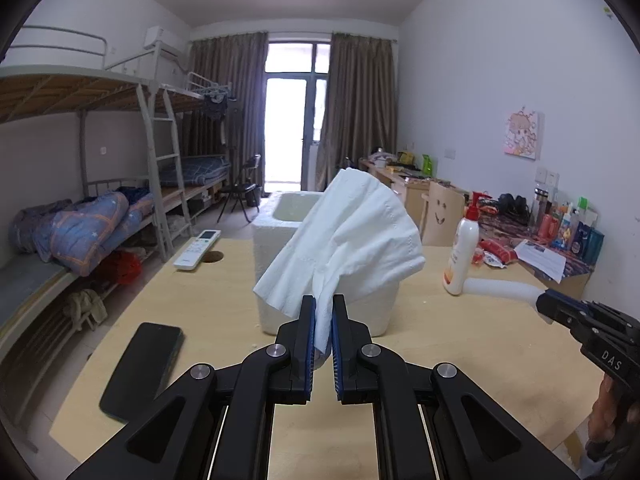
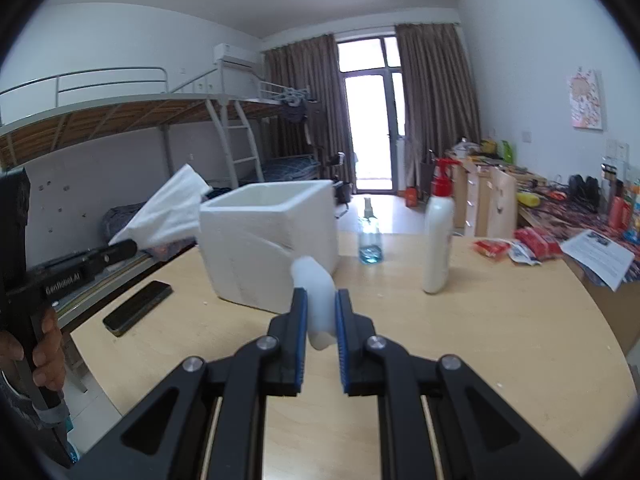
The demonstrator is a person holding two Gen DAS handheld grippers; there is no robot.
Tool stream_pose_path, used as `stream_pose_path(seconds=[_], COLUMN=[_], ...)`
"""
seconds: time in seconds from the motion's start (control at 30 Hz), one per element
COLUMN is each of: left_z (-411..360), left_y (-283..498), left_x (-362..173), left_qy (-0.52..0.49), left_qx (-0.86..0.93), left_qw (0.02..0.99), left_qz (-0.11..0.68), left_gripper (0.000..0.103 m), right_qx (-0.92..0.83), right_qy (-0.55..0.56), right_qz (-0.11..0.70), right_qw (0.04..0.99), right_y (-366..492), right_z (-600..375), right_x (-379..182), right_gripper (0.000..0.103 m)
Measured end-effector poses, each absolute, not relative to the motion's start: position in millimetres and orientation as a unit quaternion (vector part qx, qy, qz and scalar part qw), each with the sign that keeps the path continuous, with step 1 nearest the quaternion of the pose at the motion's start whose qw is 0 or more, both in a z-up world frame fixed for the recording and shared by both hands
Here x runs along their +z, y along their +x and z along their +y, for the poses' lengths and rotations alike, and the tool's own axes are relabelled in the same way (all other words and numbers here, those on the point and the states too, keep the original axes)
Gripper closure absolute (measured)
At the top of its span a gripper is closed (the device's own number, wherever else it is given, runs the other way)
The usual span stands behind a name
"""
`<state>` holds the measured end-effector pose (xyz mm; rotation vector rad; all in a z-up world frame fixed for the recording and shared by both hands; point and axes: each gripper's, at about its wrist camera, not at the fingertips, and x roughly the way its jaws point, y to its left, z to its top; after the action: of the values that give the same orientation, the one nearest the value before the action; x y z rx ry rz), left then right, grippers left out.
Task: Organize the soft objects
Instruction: 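Carry the paper towel and foam tube together over the white foam box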
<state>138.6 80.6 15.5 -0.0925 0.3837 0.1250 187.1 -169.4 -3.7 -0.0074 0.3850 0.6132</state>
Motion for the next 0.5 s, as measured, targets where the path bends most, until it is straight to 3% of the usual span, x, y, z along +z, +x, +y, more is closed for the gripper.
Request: stream_pose_path(seconds=[0.5], left_z=[90.2], left_y=[116.8], left_x=[19.7], left_qy=[-0.04], left_qx=[0.094], left_qw=[0.978], left_qz=[0.182], left_gripper=[0.095], right_qx=[0.354], right_qy=[-0.023], right_qz=[0.167], right_qw=[0.92], right_y=[179.0], right_z=[-133.7], right_x=[13.1], right_gripper=[0.087])
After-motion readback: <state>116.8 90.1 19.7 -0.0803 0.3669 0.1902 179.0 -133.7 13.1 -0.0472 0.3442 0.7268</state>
